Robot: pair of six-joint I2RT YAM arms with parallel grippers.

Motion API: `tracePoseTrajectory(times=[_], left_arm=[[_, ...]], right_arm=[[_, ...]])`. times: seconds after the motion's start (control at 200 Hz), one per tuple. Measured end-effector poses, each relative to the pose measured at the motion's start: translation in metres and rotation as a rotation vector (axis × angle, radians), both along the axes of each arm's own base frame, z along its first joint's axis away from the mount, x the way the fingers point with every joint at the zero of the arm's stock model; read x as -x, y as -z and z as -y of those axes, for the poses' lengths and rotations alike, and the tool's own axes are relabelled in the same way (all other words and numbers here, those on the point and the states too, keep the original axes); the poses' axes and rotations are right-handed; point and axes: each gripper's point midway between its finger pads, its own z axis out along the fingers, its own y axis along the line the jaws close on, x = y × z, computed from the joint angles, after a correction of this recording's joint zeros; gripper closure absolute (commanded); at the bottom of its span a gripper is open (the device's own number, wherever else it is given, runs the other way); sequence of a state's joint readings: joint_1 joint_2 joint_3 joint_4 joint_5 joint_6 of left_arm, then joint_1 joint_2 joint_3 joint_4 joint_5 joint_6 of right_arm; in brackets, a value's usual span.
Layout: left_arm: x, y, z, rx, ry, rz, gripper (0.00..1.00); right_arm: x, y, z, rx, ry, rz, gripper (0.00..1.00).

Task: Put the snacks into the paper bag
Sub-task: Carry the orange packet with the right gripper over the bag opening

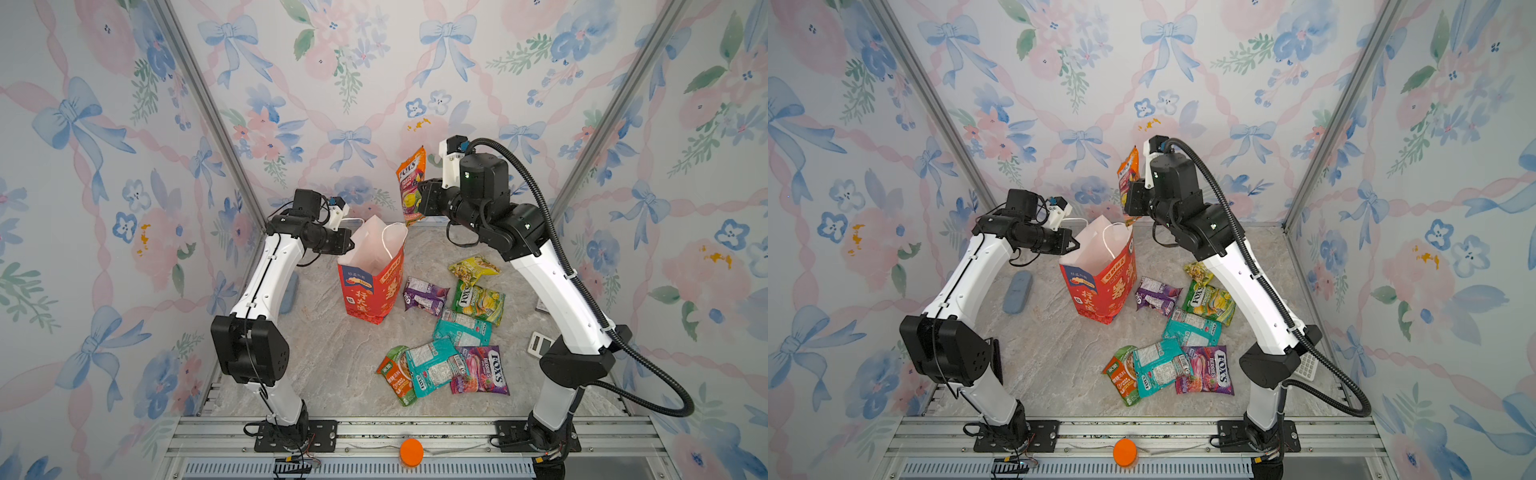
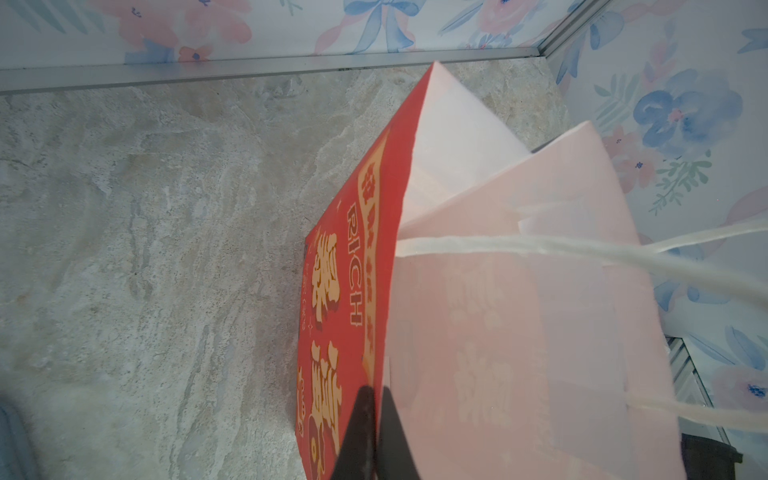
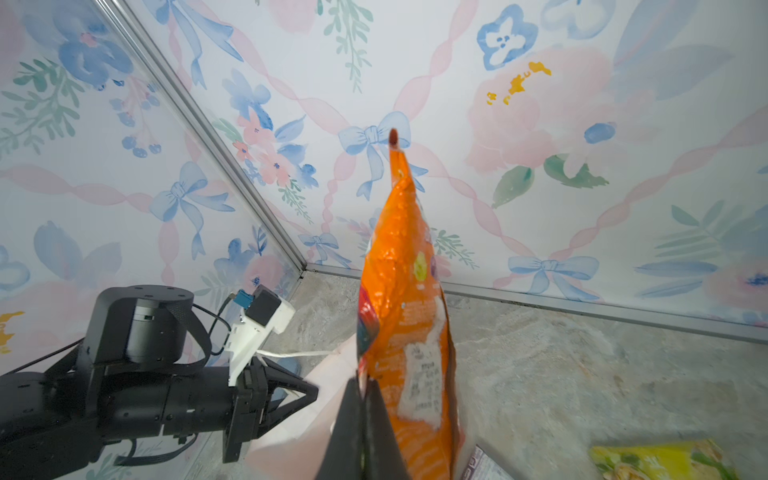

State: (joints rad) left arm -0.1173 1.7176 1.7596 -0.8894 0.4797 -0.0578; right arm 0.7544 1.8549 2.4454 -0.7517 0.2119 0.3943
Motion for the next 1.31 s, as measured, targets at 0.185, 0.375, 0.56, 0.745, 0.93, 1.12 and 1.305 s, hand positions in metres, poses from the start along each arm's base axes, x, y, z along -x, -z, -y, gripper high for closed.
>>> tracePoseTrajectory(times=[0.185,0.375,0.56,0.745,0.93,1.12,1.305], left_arm=[[0.0,0.0,0.0,0.0,0.0,-0.001,1.0],[0.0,0.001,0.0,-0.001,0.0,-0.004,1.0],[0.001,0.002,0.0,0.002,-0.007,-0.009,1.0],[0.001,0.003,-0.001,0.006,-0.016,-0.016,1.0],[0.001,0.003,-0.001,0.009,-0.021,-0.02,1.0],[0.001,0.003,-0.001,0.009,-0.021,-0.022,1.0],[0.001,0.003,-0.001,0.011,-0.024,-0.024,1.0]], right_arm=[[-0.003,0.002,-0.032,-0.004,-0.027,0.018,1.0],[-0.01,0.021,-0.058,0.005,-0.042,0.005,1.0],[-0.006,0.037,-0.081,0.012,-0.058,-0.016,1.0],[0.006,0.045,-0.1,0.018,-0.069,-0.015,1.0],[0.008,0.071,-0.111,0.058,-0.065,-0.042,1.0],[0.011,0.095,-0.104,0.095,-0.04,-0.078,1.0],[0.018,0.094,-0.092,0.08,-0.017,-0.077,1.0]])
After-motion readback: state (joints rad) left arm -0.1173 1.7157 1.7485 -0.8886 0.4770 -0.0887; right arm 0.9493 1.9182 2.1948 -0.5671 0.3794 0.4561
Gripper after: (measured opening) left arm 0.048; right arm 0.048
